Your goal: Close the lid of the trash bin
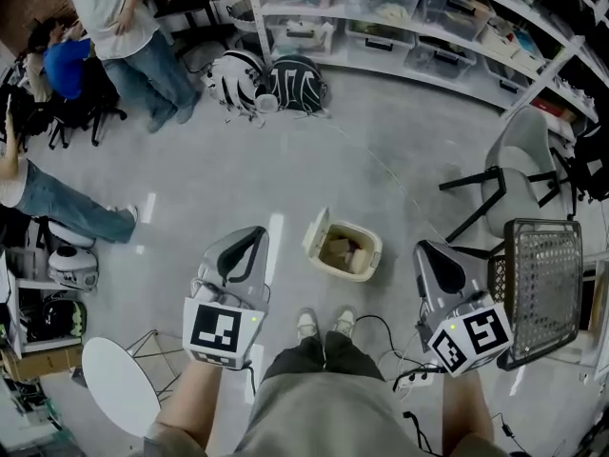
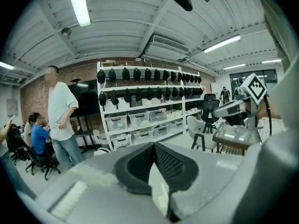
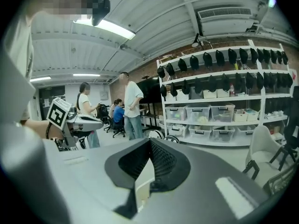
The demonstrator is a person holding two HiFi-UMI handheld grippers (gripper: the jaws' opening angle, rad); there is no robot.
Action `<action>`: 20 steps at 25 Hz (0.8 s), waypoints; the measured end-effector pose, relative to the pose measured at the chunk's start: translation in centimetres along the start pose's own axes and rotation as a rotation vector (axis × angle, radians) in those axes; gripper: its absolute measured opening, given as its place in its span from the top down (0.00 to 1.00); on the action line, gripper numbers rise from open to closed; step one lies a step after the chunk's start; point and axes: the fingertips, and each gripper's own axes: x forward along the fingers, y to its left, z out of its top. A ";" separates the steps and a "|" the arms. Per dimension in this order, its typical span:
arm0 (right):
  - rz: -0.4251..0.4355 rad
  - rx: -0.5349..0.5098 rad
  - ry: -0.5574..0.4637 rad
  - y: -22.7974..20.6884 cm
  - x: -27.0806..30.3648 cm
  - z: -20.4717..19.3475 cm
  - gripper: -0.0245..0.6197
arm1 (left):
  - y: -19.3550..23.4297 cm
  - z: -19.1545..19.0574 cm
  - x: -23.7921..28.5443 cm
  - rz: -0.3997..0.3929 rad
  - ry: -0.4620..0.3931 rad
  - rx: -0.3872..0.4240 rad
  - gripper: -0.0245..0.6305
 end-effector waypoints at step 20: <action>0.034 0.148 0.231 -8.0 14.4 -22.5 0.96 | -3.2 -27.6 19.7 -0.089 0.430 -0.200 0.96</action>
